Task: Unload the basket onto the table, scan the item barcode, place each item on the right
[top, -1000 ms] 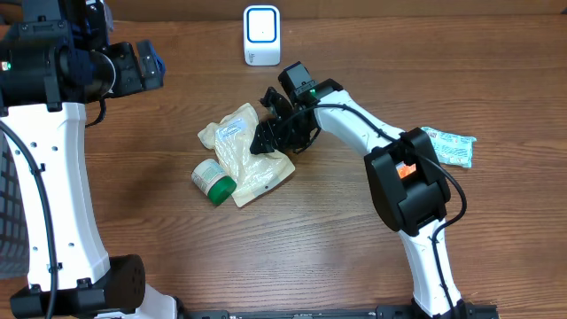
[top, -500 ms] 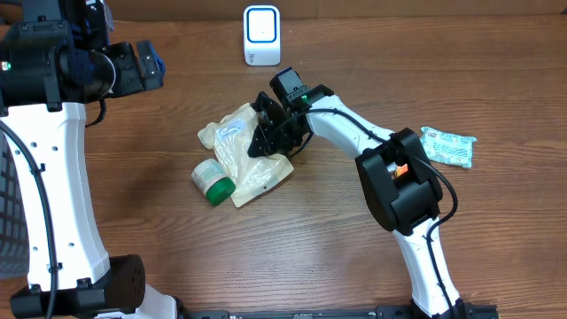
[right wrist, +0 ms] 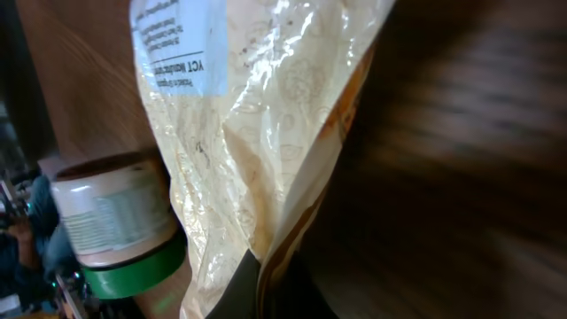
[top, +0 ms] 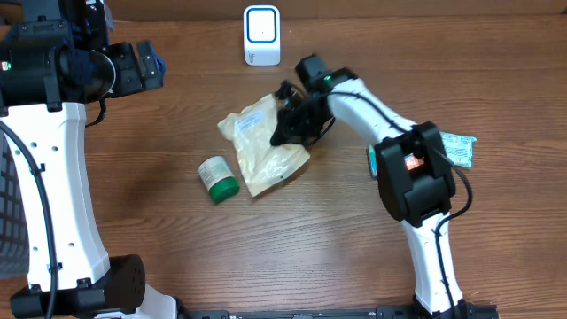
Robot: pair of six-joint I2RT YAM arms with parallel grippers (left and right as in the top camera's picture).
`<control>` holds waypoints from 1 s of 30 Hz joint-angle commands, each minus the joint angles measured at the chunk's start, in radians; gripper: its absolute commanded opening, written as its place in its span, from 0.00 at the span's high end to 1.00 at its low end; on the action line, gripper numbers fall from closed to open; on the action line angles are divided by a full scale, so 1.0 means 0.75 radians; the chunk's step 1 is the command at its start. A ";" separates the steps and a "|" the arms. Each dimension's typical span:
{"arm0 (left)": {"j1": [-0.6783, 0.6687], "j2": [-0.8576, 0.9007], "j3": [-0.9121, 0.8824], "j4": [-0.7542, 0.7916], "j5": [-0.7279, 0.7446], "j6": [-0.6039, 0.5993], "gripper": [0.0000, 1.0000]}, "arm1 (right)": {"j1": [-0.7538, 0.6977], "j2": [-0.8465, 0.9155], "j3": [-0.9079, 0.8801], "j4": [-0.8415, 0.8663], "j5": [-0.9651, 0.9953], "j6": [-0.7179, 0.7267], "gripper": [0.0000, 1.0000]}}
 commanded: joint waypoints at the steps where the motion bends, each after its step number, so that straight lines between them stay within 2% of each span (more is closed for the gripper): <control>1: -0.003 0.004 0.012 0.002 -0.014 -0.015 0.00 | -0.016 -0.117 0.115 -0.069 0.091 -0.037 0.96; 8: -0.003 0.004 0.012 0.003 -0.014 -0.015 0.00 | 0.009 -0.322 0.171 -0.260 0.713 0.009 0.96; 11: -0.003 0.005 0.012 0.002 -0.014 -0.015 0.00 | 0.041 -0.386 0.171 -0.349 1.085 0.114 0.96; 15: -0.003 0.004 0.012 0.002 -0.014 -0.015 0.00 | 0.141 -0.405 0.171 -0.552 1.762 0.371 0.96; 16: -0.003 0.004 0.012 0.002 -0.014 -0.015 0.00 | 0.174 -0.392 0.171 -0.610 1.861 0.425 0.96; 20: -0.003 0.004 0.012 0.002 -0.014 -0.015 0.00 | 0.296 -0.331 0.168 -0.682 1.868 0.535 0.96; 28: -0.003 0.004 0.012 0.002 -0.014 -0.015 0.00 | 0.471 -0.039 0.161 -0.702 1.925 0.534 0.96; 30: -0.003 0.004 0.012 0.002 -0.014 -0.015 0.00 | 0.512 0.010 0.161 -0.716 1.942 0.534 0.92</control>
